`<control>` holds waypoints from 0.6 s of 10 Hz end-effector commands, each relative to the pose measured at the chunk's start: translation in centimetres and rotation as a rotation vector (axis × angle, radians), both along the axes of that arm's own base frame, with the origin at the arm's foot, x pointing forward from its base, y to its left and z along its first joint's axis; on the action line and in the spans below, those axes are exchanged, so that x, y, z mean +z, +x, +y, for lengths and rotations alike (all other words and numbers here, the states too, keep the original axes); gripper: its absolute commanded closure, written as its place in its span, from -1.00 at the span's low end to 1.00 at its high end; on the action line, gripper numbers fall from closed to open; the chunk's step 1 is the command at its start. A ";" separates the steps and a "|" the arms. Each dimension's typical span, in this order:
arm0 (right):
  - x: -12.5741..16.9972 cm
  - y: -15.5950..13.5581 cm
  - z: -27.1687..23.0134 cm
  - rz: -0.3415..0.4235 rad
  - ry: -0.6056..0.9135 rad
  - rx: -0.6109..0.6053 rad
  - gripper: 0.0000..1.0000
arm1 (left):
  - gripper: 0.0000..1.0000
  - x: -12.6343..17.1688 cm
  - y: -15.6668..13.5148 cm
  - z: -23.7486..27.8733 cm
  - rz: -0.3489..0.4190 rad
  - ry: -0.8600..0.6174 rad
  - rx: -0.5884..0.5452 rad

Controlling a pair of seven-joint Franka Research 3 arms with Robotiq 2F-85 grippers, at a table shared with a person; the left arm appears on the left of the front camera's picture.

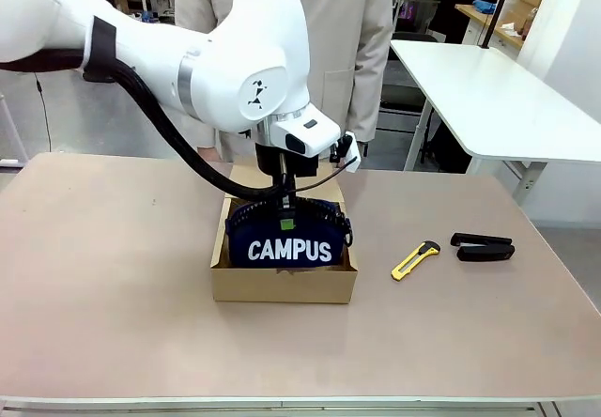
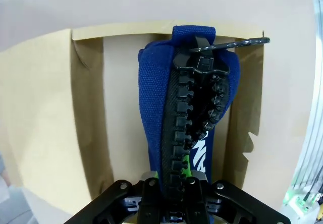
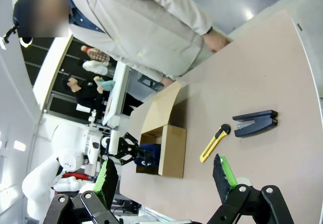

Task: Pack the item into the box.
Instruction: Pick up the item indicated by the person and place it inside the Mailer Box.

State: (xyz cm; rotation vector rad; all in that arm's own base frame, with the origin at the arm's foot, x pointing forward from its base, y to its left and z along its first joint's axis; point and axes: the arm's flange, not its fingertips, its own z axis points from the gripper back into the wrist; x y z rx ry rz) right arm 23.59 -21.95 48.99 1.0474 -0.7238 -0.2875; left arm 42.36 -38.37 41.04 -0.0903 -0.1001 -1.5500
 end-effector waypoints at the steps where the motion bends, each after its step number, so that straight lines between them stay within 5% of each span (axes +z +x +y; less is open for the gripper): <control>1: 0.0 0.2 -0.1 -0.034 0.000 0.003 -1.00 | 0.82 -0.7 0.9 -0.3 0.022 0.024 0.031; 6: 0.0 0.2 -0.1 -0.034 0.000 0.003 -1.00 | 0.82 -2.2 1.6 -0.3 0.043 0.042 0.059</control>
